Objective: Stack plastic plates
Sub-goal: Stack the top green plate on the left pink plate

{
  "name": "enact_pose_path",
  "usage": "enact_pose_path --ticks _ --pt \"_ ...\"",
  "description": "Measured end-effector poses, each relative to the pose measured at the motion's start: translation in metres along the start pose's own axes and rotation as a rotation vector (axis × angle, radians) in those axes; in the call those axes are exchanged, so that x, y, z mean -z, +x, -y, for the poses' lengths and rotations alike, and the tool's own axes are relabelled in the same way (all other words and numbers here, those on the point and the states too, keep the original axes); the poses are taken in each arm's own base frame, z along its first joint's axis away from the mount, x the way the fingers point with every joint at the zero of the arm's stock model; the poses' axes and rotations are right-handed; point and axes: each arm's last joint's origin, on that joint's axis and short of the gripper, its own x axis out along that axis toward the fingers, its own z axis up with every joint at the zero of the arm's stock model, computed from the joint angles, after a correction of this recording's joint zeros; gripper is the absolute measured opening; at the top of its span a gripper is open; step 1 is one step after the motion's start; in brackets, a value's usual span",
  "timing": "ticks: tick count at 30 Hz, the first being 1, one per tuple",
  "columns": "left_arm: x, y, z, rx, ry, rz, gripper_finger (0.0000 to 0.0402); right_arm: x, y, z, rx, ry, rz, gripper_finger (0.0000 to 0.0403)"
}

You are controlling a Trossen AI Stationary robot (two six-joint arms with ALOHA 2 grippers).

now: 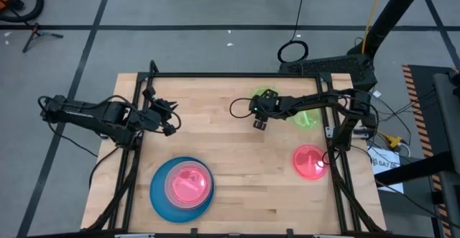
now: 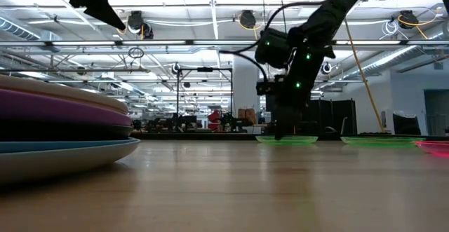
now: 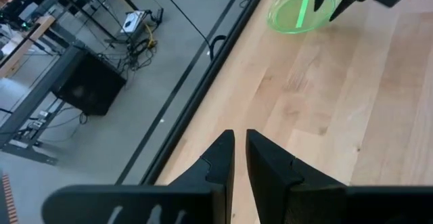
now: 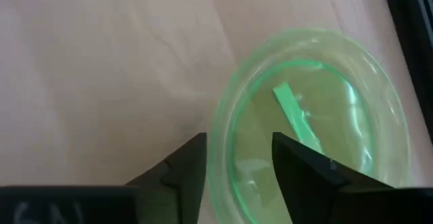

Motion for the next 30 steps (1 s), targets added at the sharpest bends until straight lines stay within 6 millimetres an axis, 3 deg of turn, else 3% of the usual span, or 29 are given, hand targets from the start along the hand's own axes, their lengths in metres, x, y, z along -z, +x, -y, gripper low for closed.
enact_pose_path --ticks 5,10,21,30 --pt "0.000 0.000 0.000 0.000 -0.001 0.000 0.0047 0.004 0.012 0.002 0.027 0.033 -0.035 0.0160" --pt "0.000 0.000 0.000 0.000 0.000 0.000 0.0047 0.004 0.016 0.001 0.029 0.036 -0.041 0.0132" --pt "0.000 0.000 0.000 0.000 0.000 0.001 0.0047 0.004 0.017 0.000 0.022 0.035 -0.037 0.0007" --pt "0.000 0.000 0.000 0.000 -0.001 0.001 0.0047 -0.010 0.006 -0.007 0.014 -0.023 -0.003 0.0004"
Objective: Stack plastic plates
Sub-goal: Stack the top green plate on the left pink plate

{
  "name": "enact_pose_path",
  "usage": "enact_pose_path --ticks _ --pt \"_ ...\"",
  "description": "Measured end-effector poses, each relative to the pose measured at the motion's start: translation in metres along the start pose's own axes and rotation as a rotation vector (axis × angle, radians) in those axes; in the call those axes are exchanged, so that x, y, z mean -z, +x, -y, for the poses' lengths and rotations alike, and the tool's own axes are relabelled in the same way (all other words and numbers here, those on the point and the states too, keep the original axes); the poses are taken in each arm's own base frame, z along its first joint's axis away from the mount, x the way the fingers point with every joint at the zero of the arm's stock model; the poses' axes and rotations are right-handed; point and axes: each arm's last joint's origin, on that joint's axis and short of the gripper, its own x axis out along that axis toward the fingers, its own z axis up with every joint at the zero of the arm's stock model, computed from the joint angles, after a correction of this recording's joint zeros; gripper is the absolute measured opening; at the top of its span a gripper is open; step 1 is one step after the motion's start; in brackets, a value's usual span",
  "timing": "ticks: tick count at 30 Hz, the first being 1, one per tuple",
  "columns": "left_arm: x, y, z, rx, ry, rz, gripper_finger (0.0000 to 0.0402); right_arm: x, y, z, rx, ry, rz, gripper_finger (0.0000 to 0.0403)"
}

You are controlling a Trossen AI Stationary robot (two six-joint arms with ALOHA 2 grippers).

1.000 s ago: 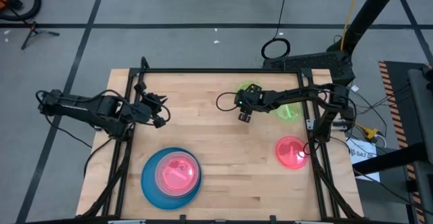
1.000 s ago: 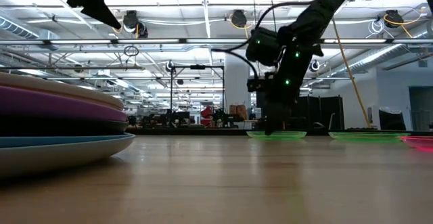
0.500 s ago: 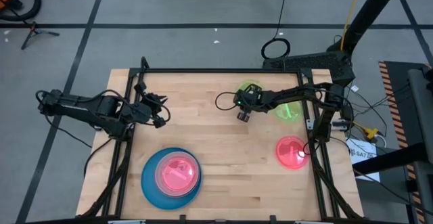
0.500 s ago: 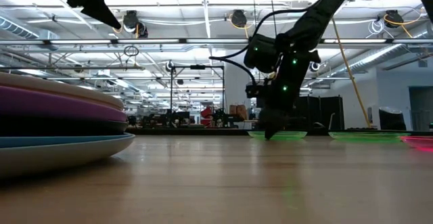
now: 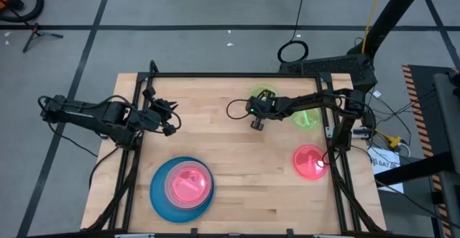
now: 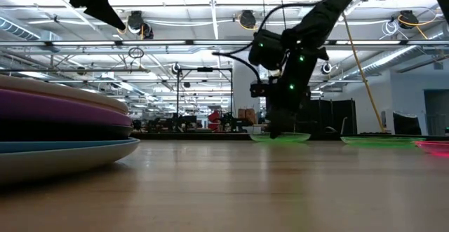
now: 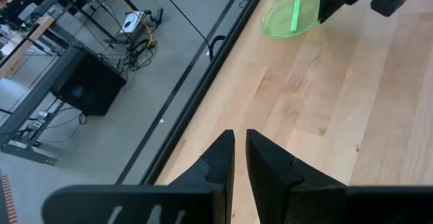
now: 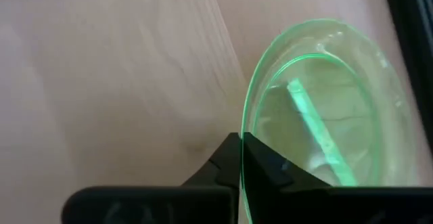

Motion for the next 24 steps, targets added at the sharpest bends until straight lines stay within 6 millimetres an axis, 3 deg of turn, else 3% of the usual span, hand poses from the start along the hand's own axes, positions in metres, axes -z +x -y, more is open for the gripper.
enact_pose_path --ticks 7,14,24 --pt "0.000 0.000 0.000 0.000 -0.002 0.002 0.0047 -0.033 -0.025 -0.018 -0.026 -0.089 0.123 0.0002" --pt "0.000 0.000 0.000 0.000 -0.010 0.002 0.0047 -0.064 -0.068 -0.056 -0.080 -0.240 0.291 0.0001" --pt "0.000 0.000 0.000 0.000 -0.021 0.002 0.0047 -0.077 -0.124 -0.119 -0.363 -0.416 0.558 0.0001"
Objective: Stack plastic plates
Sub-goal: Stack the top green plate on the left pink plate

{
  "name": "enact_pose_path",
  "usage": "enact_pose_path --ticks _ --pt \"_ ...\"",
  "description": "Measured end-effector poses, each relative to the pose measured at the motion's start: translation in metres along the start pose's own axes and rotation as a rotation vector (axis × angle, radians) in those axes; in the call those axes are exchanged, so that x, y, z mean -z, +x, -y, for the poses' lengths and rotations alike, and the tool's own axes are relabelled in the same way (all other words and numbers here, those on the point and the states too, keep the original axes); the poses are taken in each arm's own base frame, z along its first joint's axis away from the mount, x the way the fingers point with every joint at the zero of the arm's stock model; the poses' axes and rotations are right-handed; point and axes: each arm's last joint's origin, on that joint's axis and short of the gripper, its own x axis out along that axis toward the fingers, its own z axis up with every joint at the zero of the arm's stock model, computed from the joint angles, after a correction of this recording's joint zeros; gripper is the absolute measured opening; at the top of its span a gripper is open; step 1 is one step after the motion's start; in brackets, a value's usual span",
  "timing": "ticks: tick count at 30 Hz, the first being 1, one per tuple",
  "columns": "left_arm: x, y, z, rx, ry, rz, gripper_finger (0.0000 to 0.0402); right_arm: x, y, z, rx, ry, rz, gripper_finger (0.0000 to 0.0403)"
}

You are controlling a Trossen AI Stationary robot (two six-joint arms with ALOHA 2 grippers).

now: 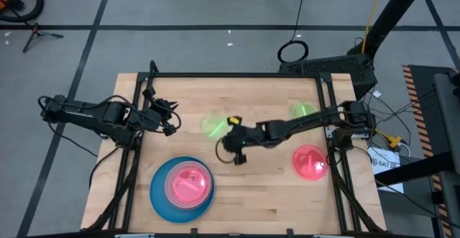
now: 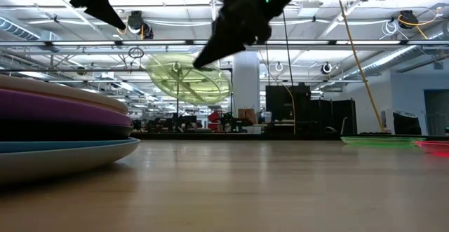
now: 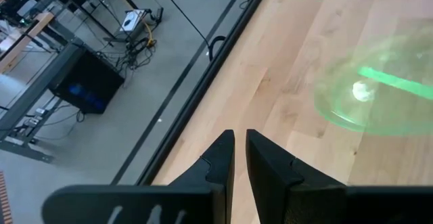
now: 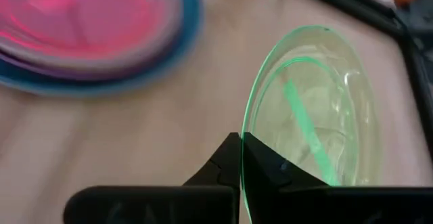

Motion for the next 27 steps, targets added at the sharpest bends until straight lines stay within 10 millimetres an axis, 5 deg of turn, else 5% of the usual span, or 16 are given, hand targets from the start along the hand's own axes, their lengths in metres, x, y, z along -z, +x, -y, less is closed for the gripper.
enact_pose_path --ticks 7,14,27 --pt "0.000 0.000 0.000 0.000 -0.040 -0.001 0.0047 -0.022 -0.002 -0.043 -0.040 -0.150 0.174 0.0000" --pt "0.000 0.000 0.000 0.000 -0.062 -0.004 0.0047 -0.035 0.001 -0.064 -0.035 -0.176 0.316 0.0000" --pt "0.004 -0.001 0.001 0.003 -0.090 -0.025 0.0047 -0.077 0.042 -0.107 -0.137 -0.236 0.185 0.0000"
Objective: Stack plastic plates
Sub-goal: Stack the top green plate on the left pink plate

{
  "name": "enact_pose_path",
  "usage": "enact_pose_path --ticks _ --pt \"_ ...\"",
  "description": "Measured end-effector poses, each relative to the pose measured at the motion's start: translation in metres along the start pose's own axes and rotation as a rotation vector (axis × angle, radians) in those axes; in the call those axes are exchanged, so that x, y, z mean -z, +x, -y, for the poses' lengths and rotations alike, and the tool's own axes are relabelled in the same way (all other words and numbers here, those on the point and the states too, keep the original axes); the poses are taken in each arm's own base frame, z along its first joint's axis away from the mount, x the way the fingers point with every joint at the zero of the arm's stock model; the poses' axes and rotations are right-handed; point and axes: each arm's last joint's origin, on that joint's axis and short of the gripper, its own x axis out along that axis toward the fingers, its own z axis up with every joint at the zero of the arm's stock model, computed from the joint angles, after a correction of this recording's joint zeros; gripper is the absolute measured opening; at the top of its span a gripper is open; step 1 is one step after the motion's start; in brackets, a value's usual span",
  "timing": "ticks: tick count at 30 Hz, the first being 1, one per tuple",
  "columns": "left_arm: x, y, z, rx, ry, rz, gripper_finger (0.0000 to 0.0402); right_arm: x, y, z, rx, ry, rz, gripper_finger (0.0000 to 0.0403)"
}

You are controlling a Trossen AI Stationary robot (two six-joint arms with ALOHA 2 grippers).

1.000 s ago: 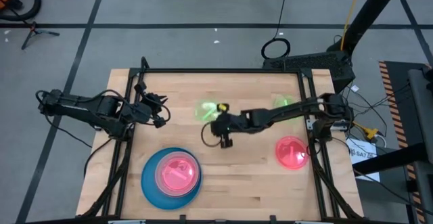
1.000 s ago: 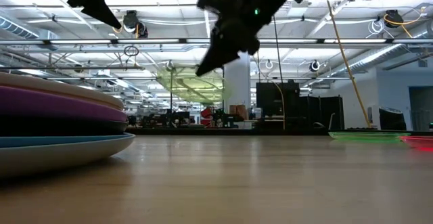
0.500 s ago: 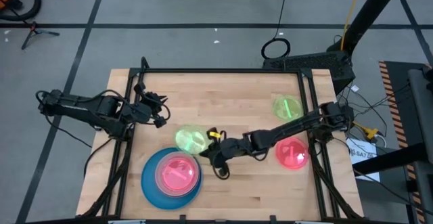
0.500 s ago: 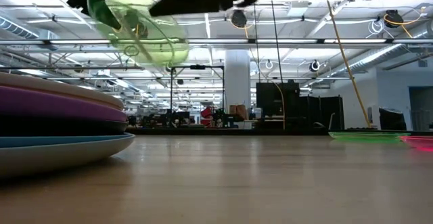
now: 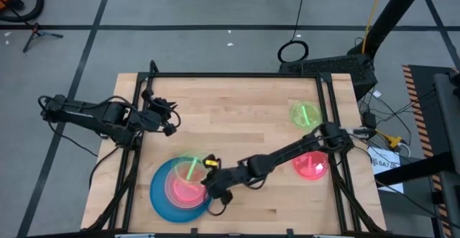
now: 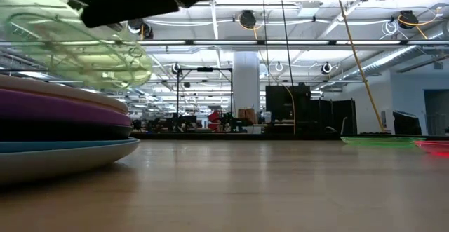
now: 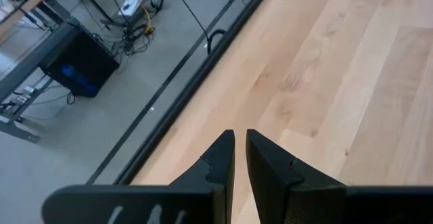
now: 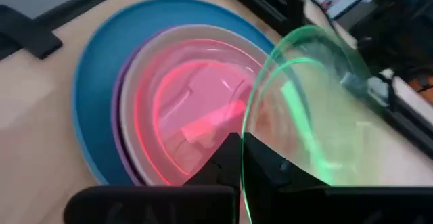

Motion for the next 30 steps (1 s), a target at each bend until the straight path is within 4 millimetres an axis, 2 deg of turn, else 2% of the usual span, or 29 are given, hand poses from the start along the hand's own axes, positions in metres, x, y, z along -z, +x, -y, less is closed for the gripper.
enact_pose_path --ticks 5,13,23,30 --pt "0.005 -0.004 0.003 0.019 -0.003 -0.022 0.0047 -0.011 0.010 -0.007 -0.043 0.039 -0.061 0.0000" --pt "0.005 -0.011 0.012 0.073 -0.011 0.013 0.0047 -0.012 0.013 -0.013 -0.077 0.105 -0.078 0.0002" --pt "0.007 -0.020 0.020 0.124 -0.030 0.041 0.0047 -0.015 0.012 -0.017 -0.076 0.117 -0.063 0.0047" --pt "0.009 -0.025 0.024 0.157 -0.036 0.057 0.0047 -0.016 0.012 -0.016 -0.066 0.213 -0.057 0.0077"
